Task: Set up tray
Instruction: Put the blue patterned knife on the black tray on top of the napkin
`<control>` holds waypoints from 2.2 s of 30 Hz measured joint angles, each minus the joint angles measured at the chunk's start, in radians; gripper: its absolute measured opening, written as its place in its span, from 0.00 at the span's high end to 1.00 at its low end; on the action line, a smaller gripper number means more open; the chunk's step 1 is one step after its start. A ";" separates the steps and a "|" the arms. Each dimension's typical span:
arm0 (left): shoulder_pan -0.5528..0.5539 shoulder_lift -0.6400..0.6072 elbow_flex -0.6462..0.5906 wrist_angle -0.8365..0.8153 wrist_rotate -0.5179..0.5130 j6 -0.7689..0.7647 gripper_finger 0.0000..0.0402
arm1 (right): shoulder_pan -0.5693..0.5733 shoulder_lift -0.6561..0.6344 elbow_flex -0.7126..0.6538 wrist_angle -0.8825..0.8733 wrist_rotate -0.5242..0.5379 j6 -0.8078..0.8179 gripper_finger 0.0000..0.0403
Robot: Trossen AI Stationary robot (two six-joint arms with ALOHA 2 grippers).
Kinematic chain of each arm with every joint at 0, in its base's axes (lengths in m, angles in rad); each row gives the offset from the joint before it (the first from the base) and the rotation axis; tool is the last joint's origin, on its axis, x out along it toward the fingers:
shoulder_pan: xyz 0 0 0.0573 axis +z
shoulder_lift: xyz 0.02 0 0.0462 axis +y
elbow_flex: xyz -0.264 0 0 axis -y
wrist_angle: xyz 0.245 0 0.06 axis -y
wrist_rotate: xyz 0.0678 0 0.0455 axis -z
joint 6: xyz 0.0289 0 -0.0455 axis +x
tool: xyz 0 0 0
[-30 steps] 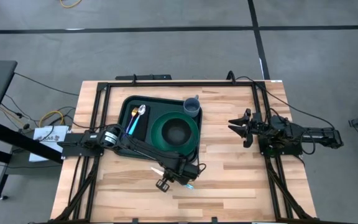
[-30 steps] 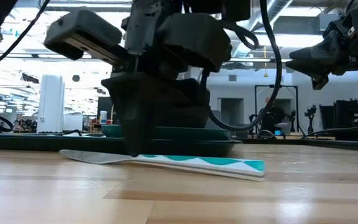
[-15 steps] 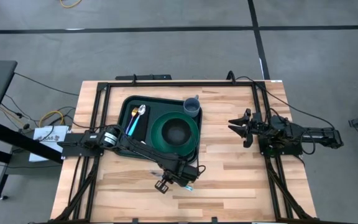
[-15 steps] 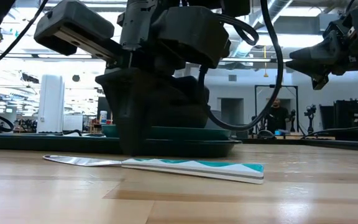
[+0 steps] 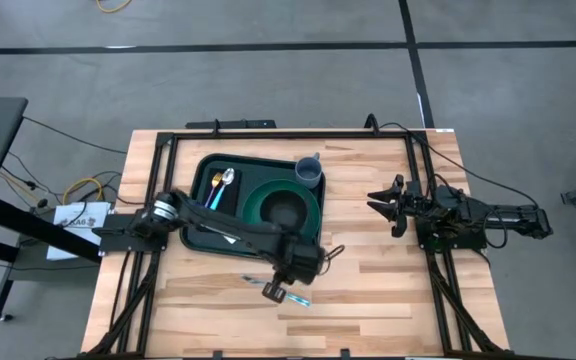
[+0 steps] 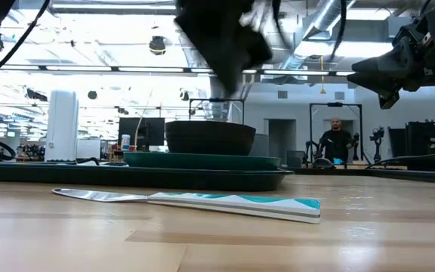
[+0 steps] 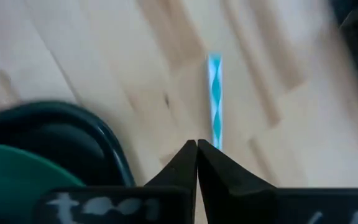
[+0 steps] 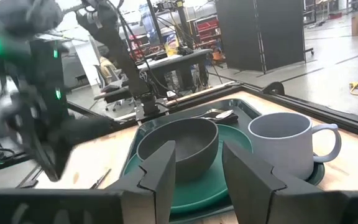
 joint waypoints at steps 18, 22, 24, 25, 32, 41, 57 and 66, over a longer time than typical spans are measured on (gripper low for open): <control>0.180 -0.237 0.003 0.419 -0.067 -0.489 1.00 | 0.000 0.000 0.000 0.001 0.001 0.000 0.70; 0.177 -0.246 0.002 0.443 -0.121 -0.570 1.00 | -0.001 0.001 -0.004 0.051 0.009 0.034 0.70; 0.174 -0.247 0.002 0.457 -0.132 -0.601 1.00 | 0.002 0.000 -0.004 0.105 0.005 0.148 0.70; 0.172 -0.247 0.002 0.463 -0.136 -0.611 1.00 | 0.002 0.000 -0.003 0.130 0.005 0.223 0.70; 0.166 -0.277 0.002 0.501 -0.228 -0.649 1.00 | -0.001 0.000 -0.003 0.161 0.088 0.534 0.70; 0.162 -0.421 -0.177 0.686 -0.276 -0.646 1.00 | 0.000 0.009 -0.002 0.237 0.084 0.632 0.70; 0.163 -0.775 -0.845 1.310 -0.204 -0.781 1.00 | 0.108 0.501 0.374 0.165 0.027 0.500 0.72; 0.115 -1.005 -1.051 1.260 -0.154 -0.702 1.00 | 0.186 1.163 0.955 -0.221 0.018 0.451 0.76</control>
